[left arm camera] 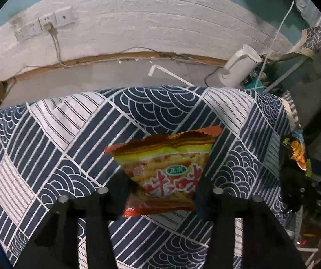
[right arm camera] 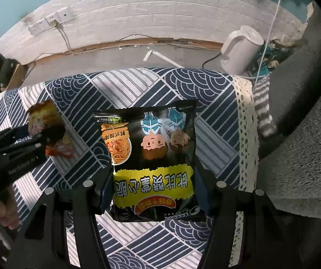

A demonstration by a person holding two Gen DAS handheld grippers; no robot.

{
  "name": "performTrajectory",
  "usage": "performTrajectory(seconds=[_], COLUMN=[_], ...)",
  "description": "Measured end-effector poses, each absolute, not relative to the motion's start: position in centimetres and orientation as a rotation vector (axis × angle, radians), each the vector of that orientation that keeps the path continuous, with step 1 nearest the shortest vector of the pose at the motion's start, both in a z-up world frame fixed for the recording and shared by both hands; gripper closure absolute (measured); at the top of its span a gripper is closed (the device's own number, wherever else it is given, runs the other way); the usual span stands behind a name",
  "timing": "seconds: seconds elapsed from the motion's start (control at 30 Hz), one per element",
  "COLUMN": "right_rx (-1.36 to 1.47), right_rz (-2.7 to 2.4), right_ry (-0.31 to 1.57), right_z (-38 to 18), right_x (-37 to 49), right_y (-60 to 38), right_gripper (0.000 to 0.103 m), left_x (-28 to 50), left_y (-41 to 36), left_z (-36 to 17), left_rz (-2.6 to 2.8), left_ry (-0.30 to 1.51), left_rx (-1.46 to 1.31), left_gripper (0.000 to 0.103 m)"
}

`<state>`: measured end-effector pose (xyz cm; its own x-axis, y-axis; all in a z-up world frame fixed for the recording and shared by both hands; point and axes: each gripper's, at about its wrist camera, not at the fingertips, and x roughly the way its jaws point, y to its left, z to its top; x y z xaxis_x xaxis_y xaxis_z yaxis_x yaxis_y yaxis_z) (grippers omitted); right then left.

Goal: Organize snacks
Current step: 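Grasp the black-and-yellow bag with the right tool while the left tool grasps the orange bag, then carry the orange bag and black bag over the box and release both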

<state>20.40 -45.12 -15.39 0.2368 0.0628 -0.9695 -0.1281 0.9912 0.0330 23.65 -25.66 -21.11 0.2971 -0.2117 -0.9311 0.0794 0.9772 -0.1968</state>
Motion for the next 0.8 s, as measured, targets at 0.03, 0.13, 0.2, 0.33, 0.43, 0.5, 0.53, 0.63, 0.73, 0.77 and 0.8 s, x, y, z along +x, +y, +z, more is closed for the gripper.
performTrajectory(seconds=[0.03, 0.13, 0.2, 0.33, 0.43, 0.5, 0.53, 0.63, 0.73, 0.77, 0.8], right_rx=[-0.067, -0.079, -0.086, -0.099, -0.103, -0.098, -0.094, -0.090, -0.098, -0.101, -0.107], right_rz=[0.128, 0.125, 0.125, 0.137, 0.150, 0.156, 0.161, 0.181, 0.205, 0.214, 0.224], right_ry=[1.322, 1.314, 1.316, 1.314, 1.308, 1.298, 1.290, 1.274, 1.260, 1.255, 1.247], right_z=[-15.4, -15.3, -15.4, -15.1, -14.6, -14.0, -13.7, -12.8, -11.9, -11.6, -11.2], right_x=[20.4, 20.2, 19.9, 19.1, 18.4, 18.0, 17.8, 17.2, 16.4, 16.1, 15.8], right_y=[-44.9, -44.5, -44.0, -42.8, -41.7, -41.1, -40.7, -39.3, -37.8, -37.3, -36.7], right_gripper=[0.043, 0.043, 0.043, 0.043, 0.043, 0.043, 0.043, 0.043, 0.043, 0.043, 0.043], left_x=[23.6, 23.2, 22.8, 21.5, 20.7, 20.1, 19.7, 18.6, 17.6, 17.3, 16.8], left_y=[-25.5, -25.2, -24.8, -23.7, -22.7, -22.1, -21.5, -20.1, -18.5, -18.0, -17.4], left_z=[-20.9, -20.3, -19.9, -18.3, -17.0, -16.3, -15.7, -14.4, -13.0, -12.6, -12.0], left_rz=[-0.195, -0.192, -0.211, -0.224, -0.207, -0.196, -0.187, -0.171, -0.167, -0.168, -0.170], left_ry=[1.246, 1.220, 1.211, 1.184, 1.157, 1.147, 1.137, 1.113, 1.098, 1.095, 1.088], left_rx=[-0.111, -0.047, -0.030, 0.033, 0.069, 0.093, 0.108, 0.137, 0.148, 0.154, 0.166], left_gripper=[0.060, 0.062, 0.062, 0.062, 0.062, 0.062, 0.062, 0.062, 0.062, 0.062, 0.062])
